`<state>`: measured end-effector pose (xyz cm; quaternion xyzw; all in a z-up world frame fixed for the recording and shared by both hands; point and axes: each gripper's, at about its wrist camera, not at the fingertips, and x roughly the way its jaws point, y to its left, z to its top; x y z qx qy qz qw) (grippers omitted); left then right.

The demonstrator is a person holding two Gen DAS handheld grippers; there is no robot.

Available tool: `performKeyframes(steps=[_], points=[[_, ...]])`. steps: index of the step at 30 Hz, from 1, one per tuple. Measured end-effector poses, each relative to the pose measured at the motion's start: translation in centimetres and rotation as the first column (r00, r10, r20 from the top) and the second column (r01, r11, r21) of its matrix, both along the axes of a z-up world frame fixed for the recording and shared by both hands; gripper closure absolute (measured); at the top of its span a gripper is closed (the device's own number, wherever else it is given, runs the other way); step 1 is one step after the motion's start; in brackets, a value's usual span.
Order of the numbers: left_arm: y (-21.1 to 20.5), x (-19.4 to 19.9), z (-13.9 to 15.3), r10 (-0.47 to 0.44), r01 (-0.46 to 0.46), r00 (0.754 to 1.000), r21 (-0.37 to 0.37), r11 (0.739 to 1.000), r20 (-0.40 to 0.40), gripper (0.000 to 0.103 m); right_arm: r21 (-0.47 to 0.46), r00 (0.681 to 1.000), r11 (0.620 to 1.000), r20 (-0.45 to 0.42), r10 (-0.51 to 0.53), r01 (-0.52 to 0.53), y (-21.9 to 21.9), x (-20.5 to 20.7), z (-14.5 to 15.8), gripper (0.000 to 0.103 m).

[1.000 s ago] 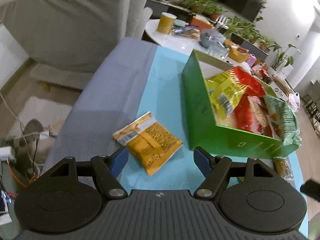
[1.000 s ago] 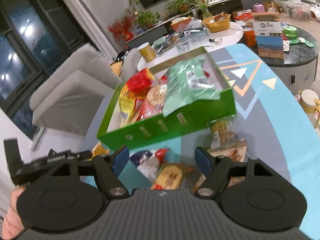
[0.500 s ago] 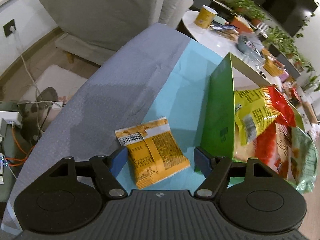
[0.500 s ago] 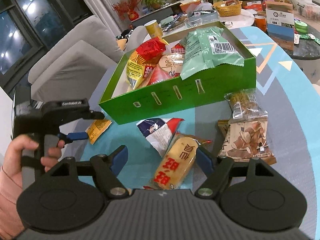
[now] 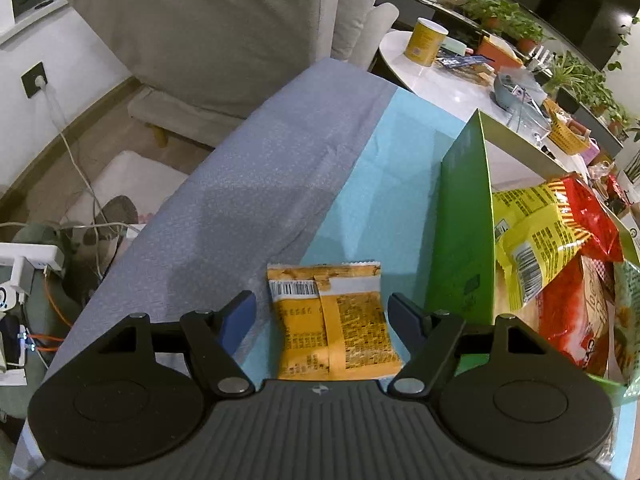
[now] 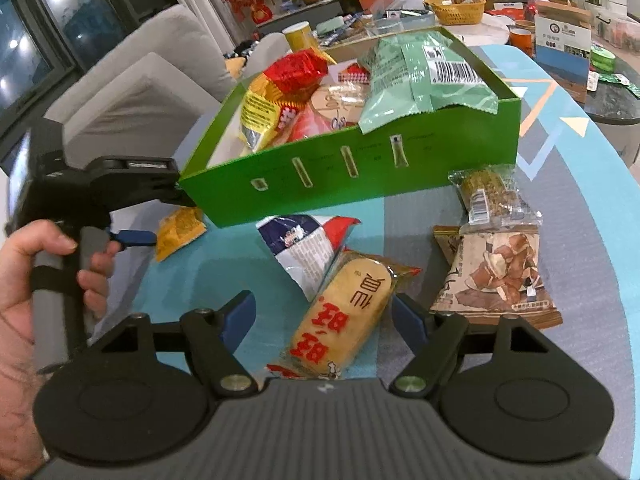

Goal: Organize snacks
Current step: 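Grasp the orange packet with the left gripper while the right grasps the yellow bun pack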

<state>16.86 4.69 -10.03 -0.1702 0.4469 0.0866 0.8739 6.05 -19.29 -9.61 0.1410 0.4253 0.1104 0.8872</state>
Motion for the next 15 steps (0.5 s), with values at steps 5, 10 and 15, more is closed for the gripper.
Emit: performKeyframes(steps=[5, 10, 15], points=[[-0.8, -0.2, -0.1, -0.059, 0.058, 0.998, 0.059, 0.997, 0.014, 0.033, -0.051, 1.0, 0.999, -0.009, -0.005, 0.005, 0.8, 0.2, -0.5, 0.018], [-1.4, -1.3, -0.4, -0.16, 0.154, 0.986, 0.124, 0.98, 0.041, 0.041, -0.116, 1.0, 0.993, -0.007, -0.028, 0.027, 0.8, 0.2, -0.8, 0.02], [-1.2, -3.1, -0.2, -0.253, 0.247, 0.967, 0.118, 0.962, 0.039, 0.049, -0.101, 1.0, 0.995, -0.002, -0.022, 0.022, 0.4, 0.1, -0.9, 0.041]])
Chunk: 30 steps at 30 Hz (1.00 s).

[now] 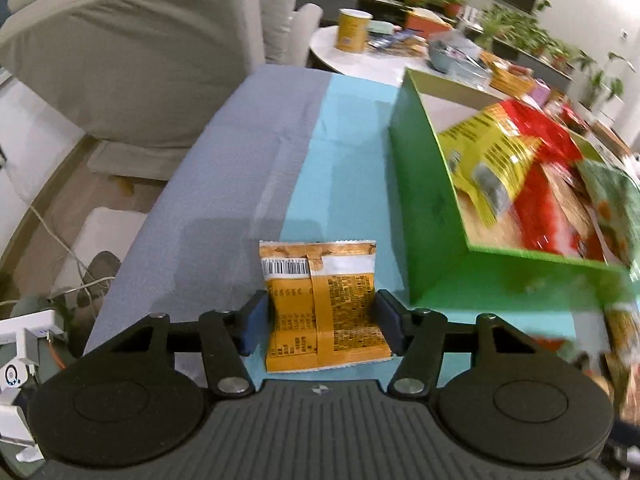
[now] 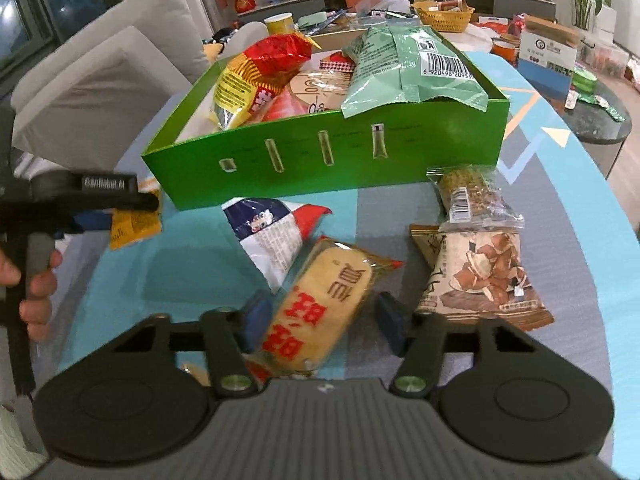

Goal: Organize snacks
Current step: 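Grasp the orange packet with the left gripper while the right grasps the yellow bun pack, then lower the orange packet into the green box with the left gripper while the right lowers the bun pack in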

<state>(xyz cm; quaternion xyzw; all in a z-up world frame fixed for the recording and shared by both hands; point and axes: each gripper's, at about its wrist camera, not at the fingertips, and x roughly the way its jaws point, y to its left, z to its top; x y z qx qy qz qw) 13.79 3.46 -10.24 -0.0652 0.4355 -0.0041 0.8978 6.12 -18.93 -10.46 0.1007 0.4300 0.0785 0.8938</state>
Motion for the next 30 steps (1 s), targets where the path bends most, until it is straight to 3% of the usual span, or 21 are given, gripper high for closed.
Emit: performKeyframes(steps=[4, 8, 13, 15, 16, 17, 20, 30], points=[[0.1, -1.5, 0.0, -0.041, 0.041, 0.999, -0.009, 0.999, -0.016, 0.047, -0.019, 1.0, 1.0, 0.004, 0.003, -0.003, 0.1, -0.1, 0.1, 0.042], [-0.4, -2.3, -0.1, -0.048, 0.048, 0.999, 0.012, 0.999, -0.027, 0.034, -0.004, 0.999, 1.0, -0.015, -0.029, 0.028, 0.2, 0.1, 0.2, 0.039], [-2.1, -2.5, -0.7, -0.072, 0.072, 0.997, 0.111, 0.991, 0.002, 0.033, -0.022, 0.998, 0.998, -0.012, -0.057, 0.057, 0.8, 0.9, 0.0, 0.032], [-2.4, -2.6, -0.9, -0.085, 0.082, 0.996, 0.131, 0.988, 0.017, 0.034, -0.058, 0.998, 0.997, 0.002, -0.055, 0.055, 1.1, 1.0, -0.1, 0.032], [-2.3, -2.7, -0.9, -0.091, 0.088, 0.996, 0.126, 0.988, 0.024, 0.041, -0.073, 0.999, 0.996, 0.006, -0.049, 0.049, 1.3, 1.0, -0.1, 0.034], [-2.3, -2.8, -0.8, -0.095, 0.091, 0.995, 0.124, 0.988, 0.031, 0.044, -0.088, 0.999, 0.995, 0.012, -0.042, 0.043, 1.4, 0.9, -0.1, 0.042], [-1.6, -3.0, -0.5, -0.084, 0.081, 0.996, 0.086, 0.993, 0.027, 0.048, -0.052, 0.999, 0.998, 0.01, -0.039, 0.039, 0.6, 0.6, 0.1, 0.049], [-1.4, -4.8, 3.0, -0.093, 0.087, 0.989, 0.057, 0.995, 0.113, 0.049, -0.015, 0.994, 0.999, 0.107, -0.028, 0.029, -0.8, -1.0, 3.1, 0.049]])
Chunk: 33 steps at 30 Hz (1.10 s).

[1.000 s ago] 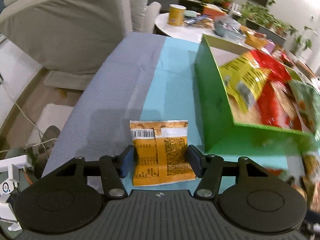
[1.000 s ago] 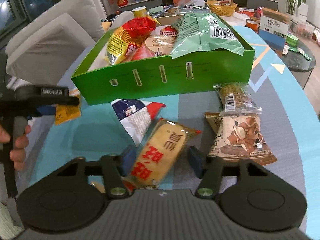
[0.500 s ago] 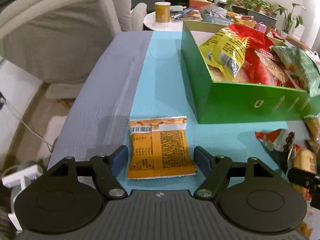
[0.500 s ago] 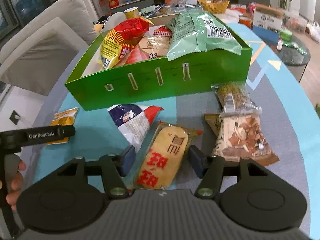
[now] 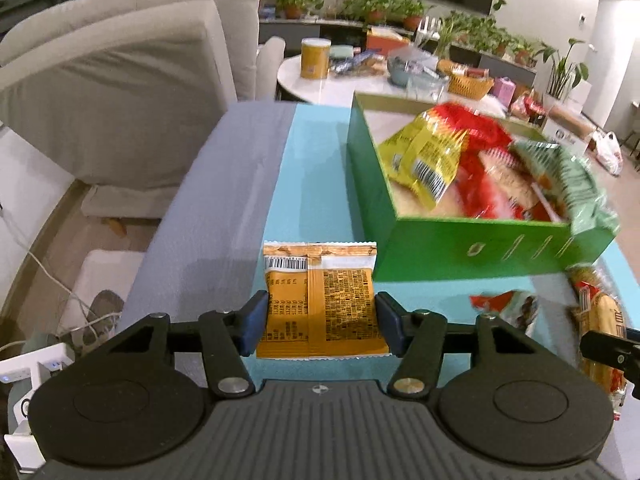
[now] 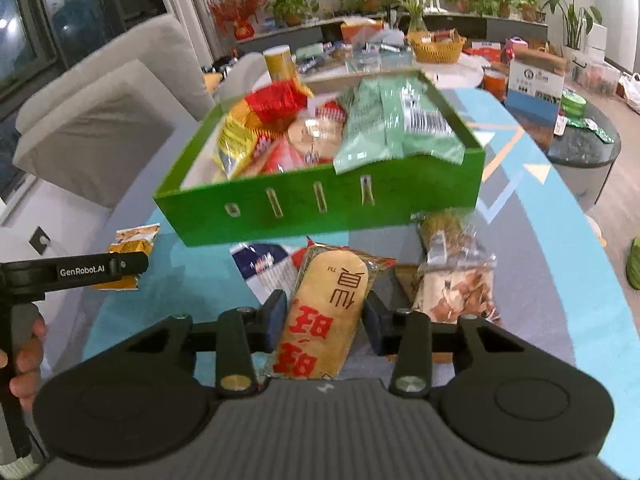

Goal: Organize snacks
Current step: 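Lower the orange packet into the green box with the left gripper while the right lowers the bun pack in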

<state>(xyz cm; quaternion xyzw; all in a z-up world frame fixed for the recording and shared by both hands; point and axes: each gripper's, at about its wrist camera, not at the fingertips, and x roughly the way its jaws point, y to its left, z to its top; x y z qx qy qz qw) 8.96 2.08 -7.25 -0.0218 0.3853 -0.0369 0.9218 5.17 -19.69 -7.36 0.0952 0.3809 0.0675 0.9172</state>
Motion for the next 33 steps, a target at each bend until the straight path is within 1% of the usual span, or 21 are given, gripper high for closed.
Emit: performKeyframes(steps=[5, 8, 9, 10, 14, 16, 18, 19, 20, 21, 26, 29, 31, 33], points=[[-0.3, -0.9, 1.8, -0.006, 0.007, 0.999, -0.024, 1.0, 0.054, 0.049, 0.025, 0.998, 1.0, 0.057, 0.008, -0.009, -0.5, -0.4, 1.7, 0.049], [-0.9, -1.0, 3.0, -0.023, 0.025, 0.995, -0.025, 0.999, 0.093, 0.049, 0.032, 0.995, 0.999, 0.095, 0.016, -0.019, -0.6, -0.1, 2.8, 0.049], [-1.2, -0.9, 3.4, -0.032, 0.034, 0.994, -0.025, 0.999, 0.106, 0.05, 0.035, 0.994, 0.999, 0.105, 0.018, -0.022, -0.7, 0.0, 3.1, 0.049], [-1.4, -0.8, 3.8, -0.039, 0.042, 0.992, -0.026, 0.999, 0.119, 0.056, 0.037, 0.993, 0.999, 0.115, 0.021, -0.025, -0.8, 0.2, 3.4, 0.049], [-2.4, 0.2, 4.8, -0.068, 0.075, 0.987, -0.04, 0.996, 0.144, 0.057, 0.04, 0.988, 0.999, 0.151, 0.012, -0.018, -1.2, 1.3, 4.5, 0.049], [-2.6, 0.4, 4.7, -0.078, 0.081, 0.988, -0.017, 0.997, 0.135, 0.057, 0.038, 0.987, 0.999, 0.16, 0.005, -0.012, -1.5, 1.6, 4.7, 0.049], [-2.5, 0.5, 4.1, -0.086, 0.087, 0.99, -0.002, 0.996, 0.115, 0.051, 0.051, 0.987, 0.999, 0.159, 0.004, -0.013, -1.9, 1.7, 4.4, 0.049], [-2.3, 0.4, 3.7, -0.083, 0.084, 0.992, 0.002, 0.996, 0.097, 0.042, 0.059, 0.988, 0.998, 0.154, 0.006, -0.016, -2.2, 1.8, 4.1, 0.049], [-2.2, 0.3, 3.2, -0.08, 0.079, 0.994, 0.005, 0.997, 0.08, 0.036, 0.067, 0.989, 0.998, 0.145, 0.007, -0.017, -2.3, 1.9, 3.9, 0.049], [-2.0, 0.0, 2.6, -0.08, 0.079, 0.995, 0.01, 0.997, 0.061, 0.035, 0.071, 0.991, 0.997, 0.137, 0.004, -0.014, -2.5, 2.0, 3.6, 0.049], [-2.0, -1.1, -0.6, -0.132, 0.135, 0.99, 0.081, 0.988, -0.038, 0.034, 0.088, 0.994, 0.996, 0.111, -0.005, -0.005, -2.9, 2.3, 2.7, 0.049], [-2.1, -1.0, -2.3, -0.145, 0.153, 0.985, 0.092, 0.984, -0.093, 0.034, 0.09, 0.993, 0.996, 0.117, -0.008, -0.003, -2.9, 2.1, 2.9, 0.049], [-2.1, -0.8, -3.1, -0.138, 0.149, 0.985, 0.102, 0.984, -0.107, 0.035, 0.092, 0.992, 0.996, 0.122, -0.009, -0.002, -2.8, 1.9, 3.0, 0.049], [-2.0, -0.8, -3.5, -0.153, 0.162, 0.982, 0.082, 0.983, -0.114, 0.048, 0.094, 0.992, 0.996, 0.125, -0.011, -0.001, -2.8, 1.7, 3.1, 0.049]])
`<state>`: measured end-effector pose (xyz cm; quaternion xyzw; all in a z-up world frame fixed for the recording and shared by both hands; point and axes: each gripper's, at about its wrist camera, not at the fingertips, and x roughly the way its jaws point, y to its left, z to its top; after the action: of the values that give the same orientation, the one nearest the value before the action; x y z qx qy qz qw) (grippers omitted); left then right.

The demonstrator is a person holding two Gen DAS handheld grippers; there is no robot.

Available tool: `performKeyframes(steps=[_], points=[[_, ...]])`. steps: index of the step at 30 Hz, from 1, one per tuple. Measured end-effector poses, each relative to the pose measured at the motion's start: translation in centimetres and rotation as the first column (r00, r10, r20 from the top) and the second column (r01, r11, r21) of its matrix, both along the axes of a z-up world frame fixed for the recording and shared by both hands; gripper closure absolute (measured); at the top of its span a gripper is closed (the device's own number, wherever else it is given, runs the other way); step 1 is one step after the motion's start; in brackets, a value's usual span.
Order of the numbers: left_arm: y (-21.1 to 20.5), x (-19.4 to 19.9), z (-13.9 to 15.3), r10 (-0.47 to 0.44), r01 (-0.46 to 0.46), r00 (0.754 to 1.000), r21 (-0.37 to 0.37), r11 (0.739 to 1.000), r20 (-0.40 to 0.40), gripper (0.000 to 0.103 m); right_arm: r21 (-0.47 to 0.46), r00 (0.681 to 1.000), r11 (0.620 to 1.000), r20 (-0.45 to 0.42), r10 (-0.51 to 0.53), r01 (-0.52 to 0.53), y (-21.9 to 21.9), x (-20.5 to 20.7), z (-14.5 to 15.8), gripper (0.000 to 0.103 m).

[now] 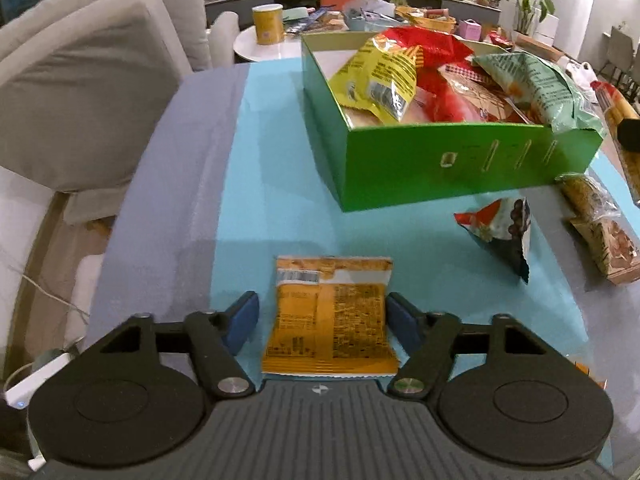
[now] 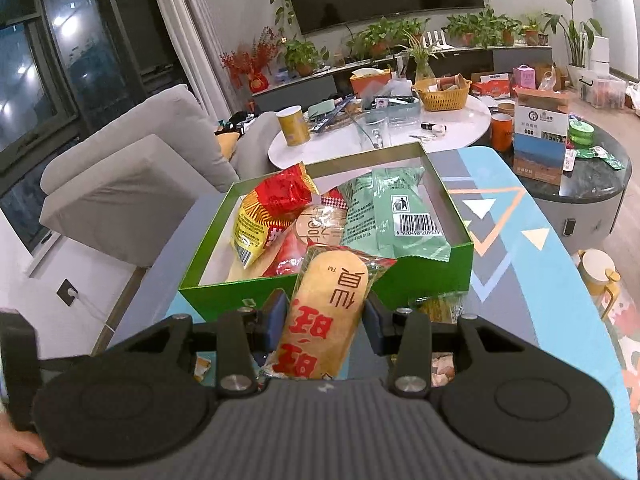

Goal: Organize snacks
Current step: 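Lower the orange packet into the green box with the left gripper while the right lowers the bun pack in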

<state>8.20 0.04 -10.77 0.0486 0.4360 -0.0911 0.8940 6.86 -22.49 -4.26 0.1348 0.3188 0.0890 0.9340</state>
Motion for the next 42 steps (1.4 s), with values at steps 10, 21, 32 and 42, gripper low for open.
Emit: performKeyframes(steps=[10, 21, 32, 42], points=[[0.8, -0.3, 4.0, 0.019, -0.011, 0.993, -0.067, 0.998, 0.117, 0.052, -0.003, 1.0, 1.0, 0.02, 0.001, -0.001, 0.1, 0.0, 0.7, 0.049], [-1.8, 3.0, 9.9, 0.014, 0.022, 0.962, -0.128, 0.991, 0.274, 0.052, -0.004, 0.998, 1.0, 0.062, -0.001, 0.001, -0.3, 2.5, 2.7, 0.049], [-4.8, 9.9, 9.8, 0.014, 0.032, 0.959, -0.159, 0.987, 0.282, 0.052, 0.017, 0.997, 0.998, 0.045, -0.06, 0.059, -1.8, 7.7, 3.3, 0.049], [-6.6, 15.3, 7.8, 0.013, 0.019, 0.97, -0.129, 0.991, 0.242, 0.052, 0.052, 0.993, 0.992, -0.023, -0.118, 0.119, -3.2, 12.7, 1.4, 0.049]])
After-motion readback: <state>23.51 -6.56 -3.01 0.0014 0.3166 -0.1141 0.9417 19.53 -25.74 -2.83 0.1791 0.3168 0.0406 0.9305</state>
